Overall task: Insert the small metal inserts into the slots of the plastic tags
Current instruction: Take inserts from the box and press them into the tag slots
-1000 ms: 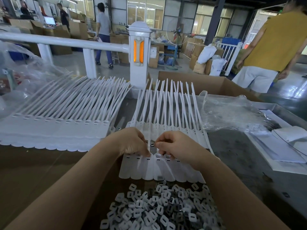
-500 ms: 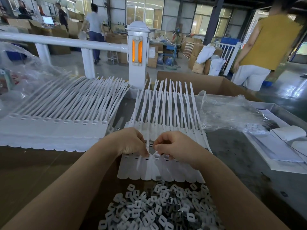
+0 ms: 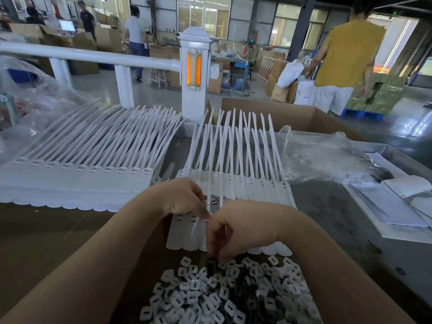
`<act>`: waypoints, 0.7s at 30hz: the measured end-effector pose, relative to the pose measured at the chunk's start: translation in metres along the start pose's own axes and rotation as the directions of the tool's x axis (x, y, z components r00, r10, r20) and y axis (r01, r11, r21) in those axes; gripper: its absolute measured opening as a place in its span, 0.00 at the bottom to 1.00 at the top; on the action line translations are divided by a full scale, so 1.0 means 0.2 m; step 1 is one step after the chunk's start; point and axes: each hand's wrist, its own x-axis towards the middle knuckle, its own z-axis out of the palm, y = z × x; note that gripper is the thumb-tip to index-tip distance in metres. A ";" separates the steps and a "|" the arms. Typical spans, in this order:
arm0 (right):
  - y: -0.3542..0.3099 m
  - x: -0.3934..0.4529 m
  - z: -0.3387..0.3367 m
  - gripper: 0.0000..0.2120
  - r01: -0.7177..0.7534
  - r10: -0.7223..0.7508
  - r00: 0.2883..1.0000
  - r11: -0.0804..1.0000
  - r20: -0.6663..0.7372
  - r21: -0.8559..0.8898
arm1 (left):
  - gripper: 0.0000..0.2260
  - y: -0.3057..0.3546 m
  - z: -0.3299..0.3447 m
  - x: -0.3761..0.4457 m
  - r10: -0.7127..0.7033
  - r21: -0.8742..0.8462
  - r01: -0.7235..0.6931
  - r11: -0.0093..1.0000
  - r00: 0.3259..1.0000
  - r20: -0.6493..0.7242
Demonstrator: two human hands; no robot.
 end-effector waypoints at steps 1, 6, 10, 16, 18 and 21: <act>-0.01 0.00 0.00 0.08 -0.005 0.005 1.000 1.000 0.013 -0.019 | 0.06 0.00 0.00 0.00 0.000 0.002 0.000 1.000 1.000 0.003; -0.06 0.03 0.04 0.07 0.016 -0.012 0.999 0.991 0.029 -0.131 | 0.06 -0.01 0.00 0.00 0.005 0.011 -0.005 1.000 1.000 -0.004; -0.07 0.03 0.04 0.05 0.035 -0.027 0.998 0.991 0.062 -0.133 | 0.06 -0.01 0.00 0.00 0.022 0.030 -0.021 0.999 1.000 -0.022; -0.05 0.00 0.01 0.06 0.057 -0.057 0.998 0.998 0.039 -0.017 | 0.03 0.01 0.00 -0.03 0.109 0.008 -0.108 0.994 0.991 -0.072; -0.04 -0.01 0.00 0.06 0.074 -0.074 0.996 0.997 0.047 -0.003 | 0.02 0.02 -0.01 -0.04 0.127 -0.026 -0.129 0.991 0.989 -0.081; -0.03 -0.03 -0.01 0.06 0.080 -0.084 0.996 0.992 0.035 0.101 | 0.04 0.03 -0.02 -0.04 0.142 -0.075 -0.148 0.986 0.987 -0.076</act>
